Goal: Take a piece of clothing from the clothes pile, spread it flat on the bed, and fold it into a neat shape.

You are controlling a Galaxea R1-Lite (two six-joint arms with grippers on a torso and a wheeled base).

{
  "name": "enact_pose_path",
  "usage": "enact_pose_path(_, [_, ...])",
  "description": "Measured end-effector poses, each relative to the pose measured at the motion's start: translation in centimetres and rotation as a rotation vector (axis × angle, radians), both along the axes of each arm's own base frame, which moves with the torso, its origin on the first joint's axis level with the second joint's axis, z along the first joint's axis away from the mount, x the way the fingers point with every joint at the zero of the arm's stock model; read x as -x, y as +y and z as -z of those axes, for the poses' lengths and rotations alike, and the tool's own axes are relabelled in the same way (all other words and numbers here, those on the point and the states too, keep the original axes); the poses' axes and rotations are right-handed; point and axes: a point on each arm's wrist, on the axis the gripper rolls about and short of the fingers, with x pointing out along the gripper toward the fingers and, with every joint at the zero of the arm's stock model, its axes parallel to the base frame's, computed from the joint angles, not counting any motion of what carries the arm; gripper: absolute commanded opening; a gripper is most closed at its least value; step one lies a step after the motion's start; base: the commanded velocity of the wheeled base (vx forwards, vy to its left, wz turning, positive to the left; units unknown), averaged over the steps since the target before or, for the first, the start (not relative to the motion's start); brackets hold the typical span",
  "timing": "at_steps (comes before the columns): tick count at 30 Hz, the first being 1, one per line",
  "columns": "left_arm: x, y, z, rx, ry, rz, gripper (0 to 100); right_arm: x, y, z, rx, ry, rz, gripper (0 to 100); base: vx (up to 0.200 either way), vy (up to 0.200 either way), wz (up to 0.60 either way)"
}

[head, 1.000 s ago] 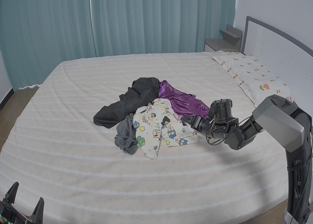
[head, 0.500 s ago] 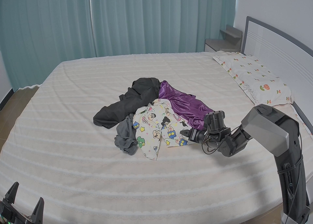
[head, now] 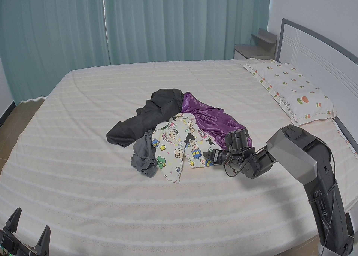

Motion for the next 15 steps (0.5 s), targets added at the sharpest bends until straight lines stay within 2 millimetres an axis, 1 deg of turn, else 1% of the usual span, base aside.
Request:
enact_pose_path(7, [0.0, 0.0, 0.0, 0.001, 0.0, -0.001, 100, -0.08, 0.56, -0.03, -0.007, -0.002, -0.008, 0, 0.0, 0.0, 0.0])
enact_pose_path(10, [0.0, 0.0, 0.0, 0.001, 0.0, 0.0, 100, 0.03, 0.29, -0.24, -0.012, 0.002, -0.003, 0, 0.0, 0.0, 0.0])
enact_pose_path(15, [0.0, 0.0, 0.0, 0.001, 0.0, 0.0, 100, 0.85, -0.28, -0.48, -0.015, 0.008, -0.005, 0, 0.0, 0.0, 0.0])
